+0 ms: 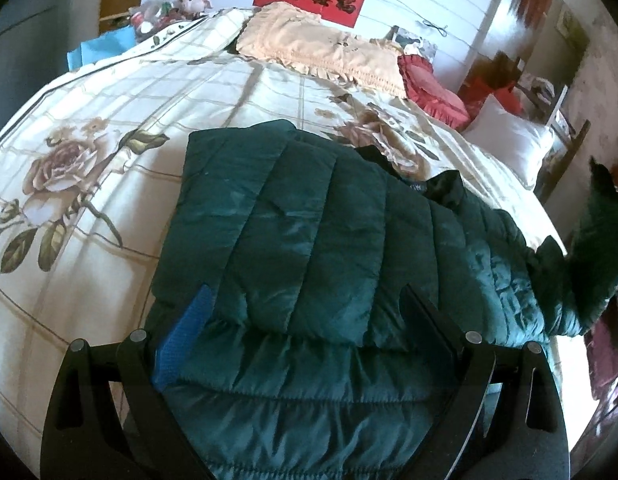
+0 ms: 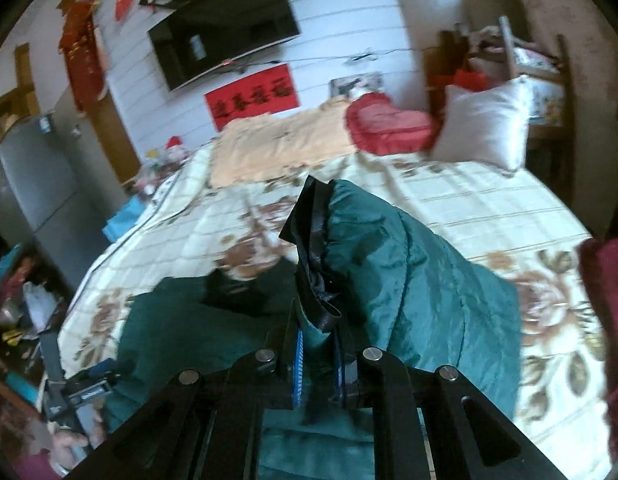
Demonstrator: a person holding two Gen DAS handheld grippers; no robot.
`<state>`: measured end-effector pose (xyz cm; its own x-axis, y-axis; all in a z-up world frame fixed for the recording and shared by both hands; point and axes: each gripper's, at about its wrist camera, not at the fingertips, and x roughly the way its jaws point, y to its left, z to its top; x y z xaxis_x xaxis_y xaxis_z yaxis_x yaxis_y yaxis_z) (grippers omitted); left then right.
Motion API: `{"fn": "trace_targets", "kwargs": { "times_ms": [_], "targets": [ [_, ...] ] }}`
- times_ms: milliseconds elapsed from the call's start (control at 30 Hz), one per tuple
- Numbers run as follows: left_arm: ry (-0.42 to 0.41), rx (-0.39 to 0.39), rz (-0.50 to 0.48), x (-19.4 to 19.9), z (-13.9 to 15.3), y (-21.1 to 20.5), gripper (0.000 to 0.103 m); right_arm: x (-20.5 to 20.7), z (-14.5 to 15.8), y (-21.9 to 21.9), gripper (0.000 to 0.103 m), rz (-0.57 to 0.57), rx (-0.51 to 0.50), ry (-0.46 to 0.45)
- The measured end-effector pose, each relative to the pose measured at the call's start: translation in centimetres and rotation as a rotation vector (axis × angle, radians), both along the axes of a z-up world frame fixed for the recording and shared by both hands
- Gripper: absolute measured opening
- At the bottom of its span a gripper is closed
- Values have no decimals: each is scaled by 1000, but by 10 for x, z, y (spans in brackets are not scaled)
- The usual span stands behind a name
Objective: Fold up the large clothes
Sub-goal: 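Lift the held sleeve and fold it across the jacket body with the right tool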
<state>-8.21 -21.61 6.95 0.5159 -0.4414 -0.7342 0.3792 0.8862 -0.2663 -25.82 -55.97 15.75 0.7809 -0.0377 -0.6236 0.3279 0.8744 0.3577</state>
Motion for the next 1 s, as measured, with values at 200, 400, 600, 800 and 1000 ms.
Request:
{"fn": "trace_targets", "kwargs": {
  "times_ms": [200,400,600,800,1000],
  "targets": [
    [15,-5,-1,2,-3,2,95,30,-9,32,11,77,71,-7],
    [19,-11,-1,2,-3,3,95,54,-19,63,11,144,109,10],
    [23,-10,-7,0,-4,3,95,74,-31,81,11,180,133,40],
    [32,-8,-6,-2,-8,2,95,80,-39,90,11,199,161,49],
    [36,-14,-6,-1,-9,3,95,89,-41,101,11,227,150,66]
  ]
}}
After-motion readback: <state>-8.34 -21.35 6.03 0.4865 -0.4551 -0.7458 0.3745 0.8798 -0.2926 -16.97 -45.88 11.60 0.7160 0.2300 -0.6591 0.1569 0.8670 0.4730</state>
